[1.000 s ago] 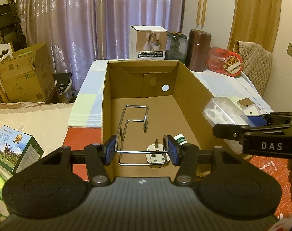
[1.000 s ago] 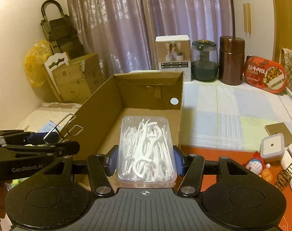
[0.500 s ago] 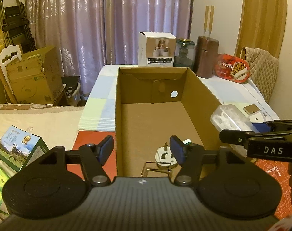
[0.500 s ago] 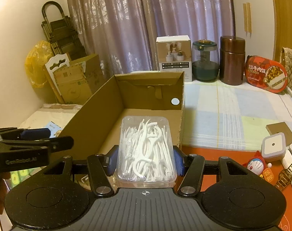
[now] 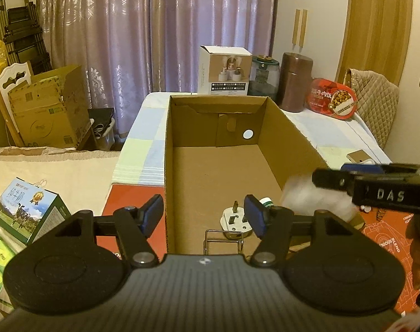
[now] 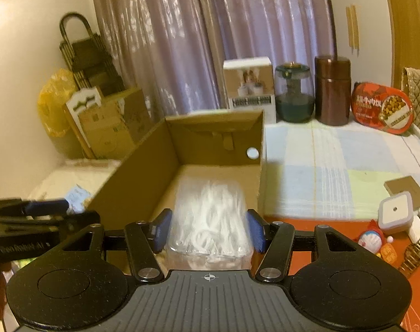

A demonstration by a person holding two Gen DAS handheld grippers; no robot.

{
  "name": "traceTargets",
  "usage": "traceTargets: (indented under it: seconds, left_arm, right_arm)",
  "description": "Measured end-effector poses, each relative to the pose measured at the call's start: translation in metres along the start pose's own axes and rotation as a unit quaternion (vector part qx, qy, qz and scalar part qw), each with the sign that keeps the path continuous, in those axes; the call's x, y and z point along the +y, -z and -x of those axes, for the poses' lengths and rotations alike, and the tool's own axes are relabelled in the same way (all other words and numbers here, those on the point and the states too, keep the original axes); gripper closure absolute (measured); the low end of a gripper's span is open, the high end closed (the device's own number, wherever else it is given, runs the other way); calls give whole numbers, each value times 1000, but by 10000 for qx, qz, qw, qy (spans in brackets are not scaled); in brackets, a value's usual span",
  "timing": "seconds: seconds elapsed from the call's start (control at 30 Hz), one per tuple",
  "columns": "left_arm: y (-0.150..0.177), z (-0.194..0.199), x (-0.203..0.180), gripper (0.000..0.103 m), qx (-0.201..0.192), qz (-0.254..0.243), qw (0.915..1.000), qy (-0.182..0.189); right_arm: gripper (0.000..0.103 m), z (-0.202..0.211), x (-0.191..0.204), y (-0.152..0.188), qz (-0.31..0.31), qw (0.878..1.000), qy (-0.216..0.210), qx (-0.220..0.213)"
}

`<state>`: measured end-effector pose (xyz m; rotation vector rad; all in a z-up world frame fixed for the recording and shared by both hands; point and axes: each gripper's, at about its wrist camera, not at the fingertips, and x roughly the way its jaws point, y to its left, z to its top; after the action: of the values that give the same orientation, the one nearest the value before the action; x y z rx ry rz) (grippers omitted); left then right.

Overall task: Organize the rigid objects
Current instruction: 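Open both tools to drop the rack and floss box into the box, then withdraw both open tools from the box back toward the mat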

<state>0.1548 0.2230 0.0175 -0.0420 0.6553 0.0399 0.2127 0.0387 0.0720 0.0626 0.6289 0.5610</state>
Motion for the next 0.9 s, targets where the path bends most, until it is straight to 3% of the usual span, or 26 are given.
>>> traceTargets:
  seconds: [0.1, 0.63, 0.9]
  left_arm:
    - [0, 0, 0, 43, -12, 27, 10000, 10]
    - [0, 10, -20, 43, -76, 23, 9998, 170]
    - [-9, 24, -51, 43, -234, -95, 9990, 380]
  right_arm:
    - [31, 6, 0, -2, -22, 9998, 62, -203]
    - [31, 26, -17, -2, -277, 9986, 273, -345]
    - [31, 55, -35, -7, -416, 9948, 686, -624]
